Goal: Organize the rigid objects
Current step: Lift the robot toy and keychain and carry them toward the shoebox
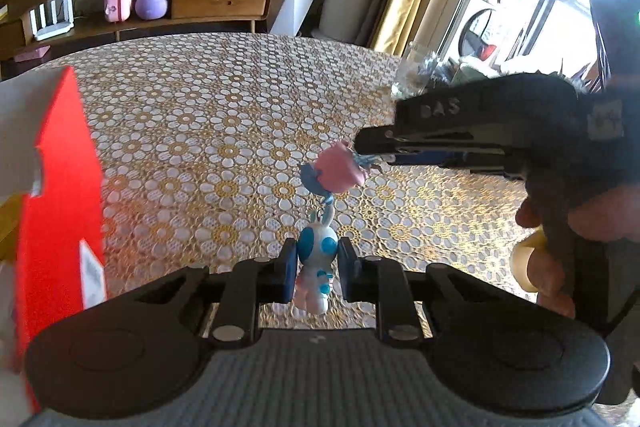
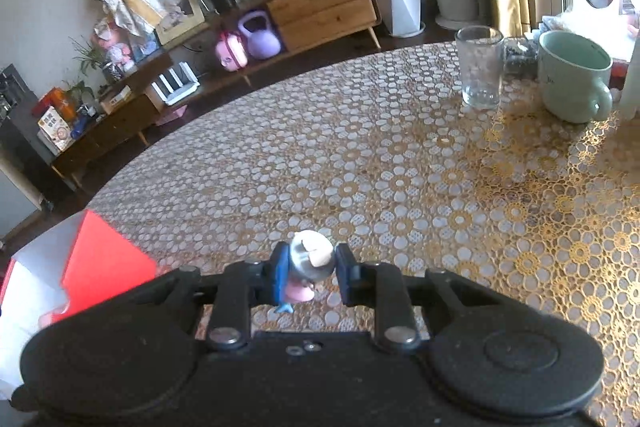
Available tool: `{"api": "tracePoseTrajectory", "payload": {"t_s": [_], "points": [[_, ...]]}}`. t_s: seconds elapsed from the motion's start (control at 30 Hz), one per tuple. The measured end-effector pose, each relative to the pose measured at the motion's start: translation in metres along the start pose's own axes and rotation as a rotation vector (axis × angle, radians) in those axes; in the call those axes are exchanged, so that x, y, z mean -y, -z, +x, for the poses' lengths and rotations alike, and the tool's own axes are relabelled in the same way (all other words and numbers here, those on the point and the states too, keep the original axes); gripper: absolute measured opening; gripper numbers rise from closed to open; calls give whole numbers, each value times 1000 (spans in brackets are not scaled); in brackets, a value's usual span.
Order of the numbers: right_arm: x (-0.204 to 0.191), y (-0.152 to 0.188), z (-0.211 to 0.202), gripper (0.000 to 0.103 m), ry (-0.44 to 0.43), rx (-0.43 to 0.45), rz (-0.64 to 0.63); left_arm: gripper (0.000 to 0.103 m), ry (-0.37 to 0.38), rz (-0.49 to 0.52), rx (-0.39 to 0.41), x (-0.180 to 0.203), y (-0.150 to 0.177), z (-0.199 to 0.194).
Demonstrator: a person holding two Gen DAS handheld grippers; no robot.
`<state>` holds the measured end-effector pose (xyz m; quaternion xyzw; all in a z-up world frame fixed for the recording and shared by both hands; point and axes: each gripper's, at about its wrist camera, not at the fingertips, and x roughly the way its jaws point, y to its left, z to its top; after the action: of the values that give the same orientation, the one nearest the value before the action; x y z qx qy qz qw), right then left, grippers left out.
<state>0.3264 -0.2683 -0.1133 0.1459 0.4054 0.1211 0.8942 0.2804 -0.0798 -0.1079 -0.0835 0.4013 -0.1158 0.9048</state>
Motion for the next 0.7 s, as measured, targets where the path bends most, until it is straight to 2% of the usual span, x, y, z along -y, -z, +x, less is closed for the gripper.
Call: {"api": "tracePoseTrajectory", "payload": {"t_s": [0.2, 0.4, 0.7], "points": [[-20, 1, -35, 23, -38, 20, -41, 20, 26, -40, 36, -13, -7, -39], [-49, -3, -73, 23, -87, 48, -98, 20, 4, -41, 81, -26, -17, -81], [-107, 3, -97, 23, -154, 61, -174, 20, -87, -17, 128, -65, -26, -143]]}}
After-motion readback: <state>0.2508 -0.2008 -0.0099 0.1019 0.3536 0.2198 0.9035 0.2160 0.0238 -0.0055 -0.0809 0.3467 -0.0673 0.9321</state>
